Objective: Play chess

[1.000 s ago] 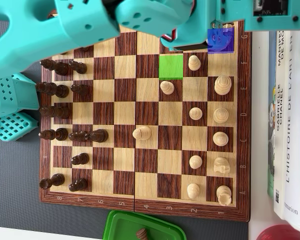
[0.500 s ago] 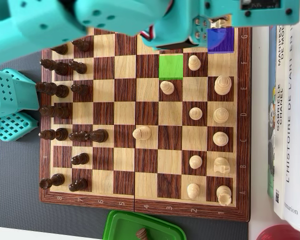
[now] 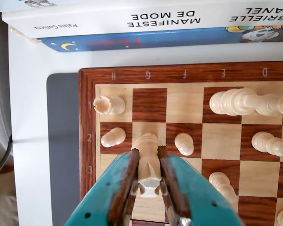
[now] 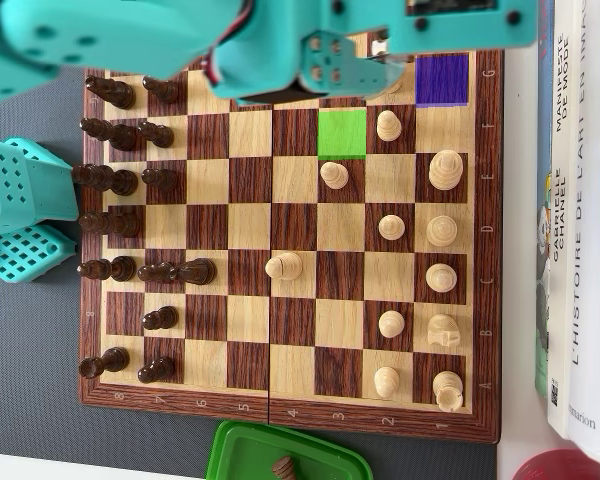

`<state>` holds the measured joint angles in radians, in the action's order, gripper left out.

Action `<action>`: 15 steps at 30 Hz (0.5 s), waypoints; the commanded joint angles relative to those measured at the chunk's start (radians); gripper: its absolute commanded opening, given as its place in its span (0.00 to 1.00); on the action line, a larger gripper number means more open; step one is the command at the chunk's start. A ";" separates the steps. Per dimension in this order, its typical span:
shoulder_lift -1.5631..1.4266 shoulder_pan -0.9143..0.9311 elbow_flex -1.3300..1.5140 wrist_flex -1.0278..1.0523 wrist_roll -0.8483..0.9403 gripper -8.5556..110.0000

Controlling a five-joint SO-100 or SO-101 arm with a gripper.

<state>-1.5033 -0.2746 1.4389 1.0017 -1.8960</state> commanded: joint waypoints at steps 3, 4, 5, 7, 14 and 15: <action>-0.130 0.025 0.072 -0.009 0.006 0.12; -0.147 0.025 0.091 -0.009 0.006 0.12; -0.164 0.026 0.109 -0.009 0.006 0.12; -0.199 0.034 0.152 -0.011 0.006 0.12; -0.287 0.046 0.279 -0.012 0.005 0.12; -0.293 0.049 0.293 -0.012 0.005 0.12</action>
<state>-1.7426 -0.2393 1.7227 1.0017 -1.8960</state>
